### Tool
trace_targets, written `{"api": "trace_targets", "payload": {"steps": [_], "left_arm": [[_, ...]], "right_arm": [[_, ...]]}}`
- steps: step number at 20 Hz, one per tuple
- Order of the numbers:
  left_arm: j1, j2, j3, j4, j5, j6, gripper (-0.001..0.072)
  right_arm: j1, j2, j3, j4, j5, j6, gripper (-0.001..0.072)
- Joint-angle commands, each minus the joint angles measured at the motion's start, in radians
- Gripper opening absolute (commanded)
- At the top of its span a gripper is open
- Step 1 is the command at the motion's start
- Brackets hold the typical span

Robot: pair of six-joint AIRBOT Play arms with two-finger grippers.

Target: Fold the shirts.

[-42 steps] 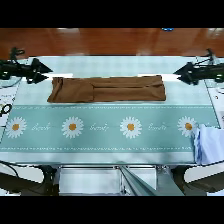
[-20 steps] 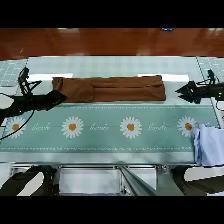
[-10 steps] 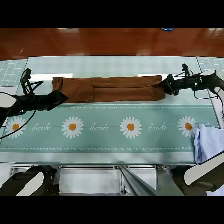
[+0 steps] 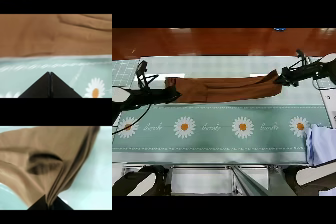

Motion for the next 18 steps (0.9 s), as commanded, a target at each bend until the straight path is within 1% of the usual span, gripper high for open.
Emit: {"api": "trace_targets", "payload": {"steps": [1, 2, 6, 8, 9, 11, 14, 17, 18], "left_arm": [[-0.129, -0.131, 0.141, -0.022, 0.037, 0.006, 0.0019], [-0.164, -0.206, 0.209, -0.022, 0.027, 0.005, 0.0018], [-0.330, -0.551, 0.556, -0.020, -0.085, -0.063, 0.0018], [-0.417, -0.700, 0.717, -0.001, -0.122, -0.122, 0.0018], [-0.457, -0.776, 0.794, 0.001, -0.137, -0.176, 0.0018], [-0.521, -0.912, 0.945, 0.001, -0.202, -0.254, 0.0018], [-0.620, -1.055, 1.118, 0.001, -0.254, -0.310, 0.0018], [-0.700, -1.125, 1.201, -0.008, -0.255, -0.364, 0.0018], [-0.724, -1.136, 1.209, -0.034, -0.263, -0.367, 0.0018]], "right_arm": [[-0.004, 0.195, -0.041, -0.142, 0.024, 0.020, 0.0028], [-0.004, 0.253, -0.066, -0.143, 0.021, 0.020, 0.0028], [-0.004, 0.450, -0.153, -0.140, 0.023, 0.016, 0.0029], [-0.004, 0.536, -0.194, -0.140, 0.024, 0.016, 0.0029], [-0.003, 0.574, -0.213, -0.135, 0.032, 0.018, 0.0029], [-0.003, 0.625, -0.245, -0.105, 0.047, 0.024, 0.0029], [-0.003, 0.673, -0.283, -0.089, 0.055, 0.023, 0.0029], [-0.003, 0.680, -0.288, -0.074, 0.060, 0.023, 0.0029], [-0.003, 0.680, -0.288, -0.074, 0.057, 0.023, 0.0029]]}}
